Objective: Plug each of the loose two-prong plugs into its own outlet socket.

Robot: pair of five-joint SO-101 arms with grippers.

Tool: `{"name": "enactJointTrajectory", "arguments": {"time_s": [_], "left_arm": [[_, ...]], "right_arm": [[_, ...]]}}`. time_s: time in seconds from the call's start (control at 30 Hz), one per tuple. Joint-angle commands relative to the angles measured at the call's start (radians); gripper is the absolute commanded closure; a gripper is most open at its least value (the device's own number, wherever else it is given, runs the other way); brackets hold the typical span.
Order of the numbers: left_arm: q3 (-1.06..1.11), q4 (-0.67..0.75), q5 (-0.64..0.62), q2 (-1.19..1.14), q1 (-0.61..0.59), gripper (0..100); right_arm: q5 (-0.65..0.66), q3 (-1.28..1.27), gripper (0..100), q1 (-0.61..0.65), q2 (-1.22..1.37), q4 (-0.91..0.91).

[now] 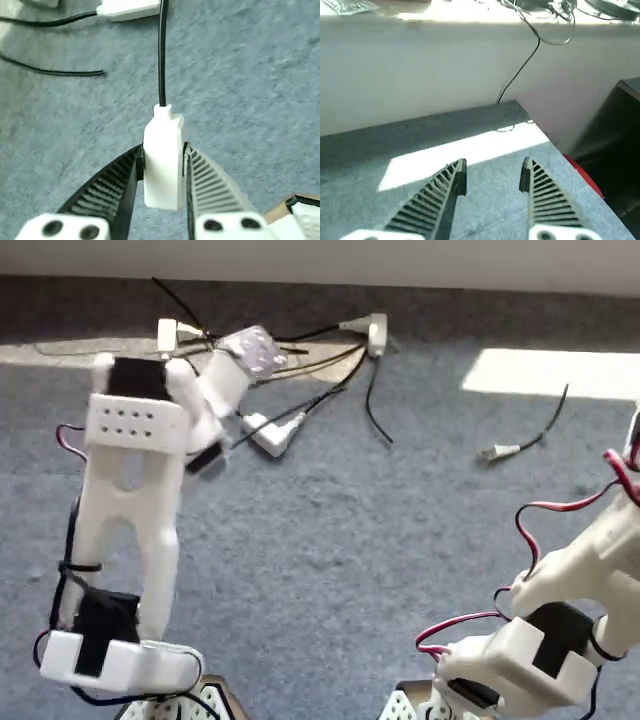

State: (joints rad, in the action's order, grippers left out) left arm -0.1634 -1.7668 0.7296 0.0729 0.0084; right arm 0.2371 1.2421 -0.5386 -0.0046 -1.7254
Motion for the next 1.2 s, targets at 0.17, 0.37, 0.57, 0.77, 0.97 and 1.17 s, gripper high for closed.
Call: {"name": "enactJointTrajectory", "arguments": {"time_s": [0.17, 0.37, 0.57, 0.77, 0.97, 1.17], "left_arm": [[0.288, 0.18, -0.241, 0.139, 0.449, 98], [0.515, 0.427, -0.308, 0.139, 0.621, 98], [0.72, 0.672, -0.347, 0.139, 0.685, 98], [0.788, 0.77, -0.345, 0.14, 0.63, 95], [0.785, 0.769, -0.344, 0.15, 0.561, 78], [0.773, 0.77, -0.339, 0.15, 0.527, 78]], "right_arm": [[0.012, -0.305, 81.7, -0.068, -0.021, -0.038], [0.012, -0.427, 81.7, -0.065, -0.021, -0.038], [0.012, -0.519, 81.7, -0.061, -0.019, -0.035], [0.091, -0.562, 81.7, -0.058, -0.015, -0.035], [0.103, -0.568, 81.7, -0.058, -0.015, -0.035], [0.103, -0.568, 81.7, -0.058, -0.013, -0.035]]}}
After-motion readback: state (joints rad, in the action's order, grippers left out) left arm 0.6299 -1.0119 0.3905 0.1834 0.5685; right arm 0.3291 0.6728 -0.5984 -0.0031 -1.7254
